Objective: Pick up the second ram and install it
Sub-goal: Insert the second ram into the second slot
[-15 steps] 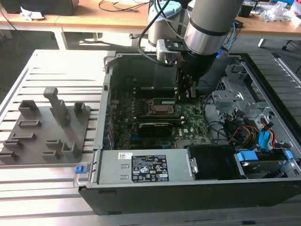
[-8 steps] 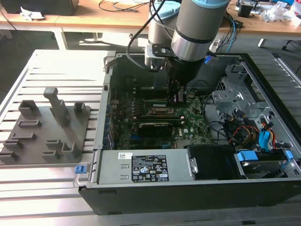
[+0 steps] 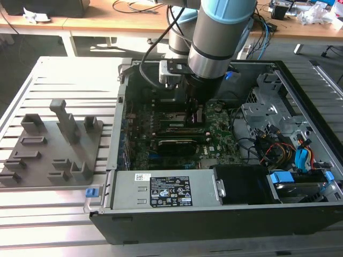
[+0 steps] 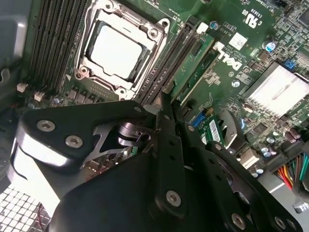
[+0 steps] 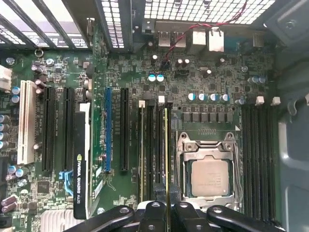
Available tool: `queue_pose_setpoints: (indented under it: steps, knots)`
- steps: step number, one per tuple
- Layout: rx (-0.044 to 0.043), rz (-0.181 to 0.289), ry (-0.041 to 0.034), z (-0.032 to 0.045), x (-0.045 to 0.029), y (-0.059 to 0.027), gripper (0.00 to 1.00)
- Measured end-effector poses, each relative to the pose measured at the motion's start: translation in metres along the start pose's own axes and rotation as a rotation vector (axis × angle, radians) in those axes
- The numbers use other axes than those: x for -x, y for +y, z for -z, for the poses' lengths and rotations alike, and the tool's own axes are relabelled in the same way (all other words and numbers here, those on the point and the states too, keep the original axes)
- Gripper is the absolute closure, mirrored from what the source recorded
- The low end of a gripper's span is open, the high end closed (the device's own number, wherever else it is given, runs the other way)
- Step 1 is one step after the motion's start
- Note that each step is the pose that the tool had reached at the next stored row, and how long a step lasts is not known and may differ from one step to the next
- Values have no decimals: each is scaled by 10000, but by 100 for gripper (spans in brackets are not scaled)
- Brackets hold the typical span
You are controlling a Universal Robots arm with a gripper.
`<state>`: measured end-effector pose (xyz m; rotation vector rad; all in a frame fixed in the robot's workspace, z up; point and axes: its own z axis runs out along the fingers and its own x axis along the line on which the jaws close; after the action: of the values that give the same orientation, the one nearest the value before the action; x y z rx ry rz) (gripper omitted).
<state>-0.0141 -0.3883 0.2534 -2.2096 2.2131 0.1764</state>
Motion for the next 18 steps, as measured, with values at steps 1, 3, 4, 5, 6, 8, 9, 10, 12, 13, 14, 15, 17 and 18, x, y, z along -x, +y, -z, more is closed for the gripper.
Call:
queue_pose_setpoints:
  steps: [1,3,4,5,6,8,9,10,12,13,14,15,17,18]
  knots:
    - [0,0,11,-14,-1,0,87]
    - [-14,-8,56,-53,-4,33,87]
    - [-25,-25,81,-71,-6,55,87]
    - [-33,-77,101,-91,-8,69,87]
    - [-34,-93,109,-107,-9,72,87]
    - [-35,-95,113,-132,-11,70,87]
    - [-34,-95,114,-157,-14,69,87]
    - [-34,-96,113,-183,-15,67,87]
    - [-35,-96,113,-204,-17,65,87]
    - [-34,-96,115,-207,-15,65,87]
    - [-34,-95,115,-208,-15,65,87]
    - [-35,-93,113,-210,-13,65,87]
    - [-34,-86,114,-212,-11,65,87]
    - [-33,-80,115,-214,-11,64,87]
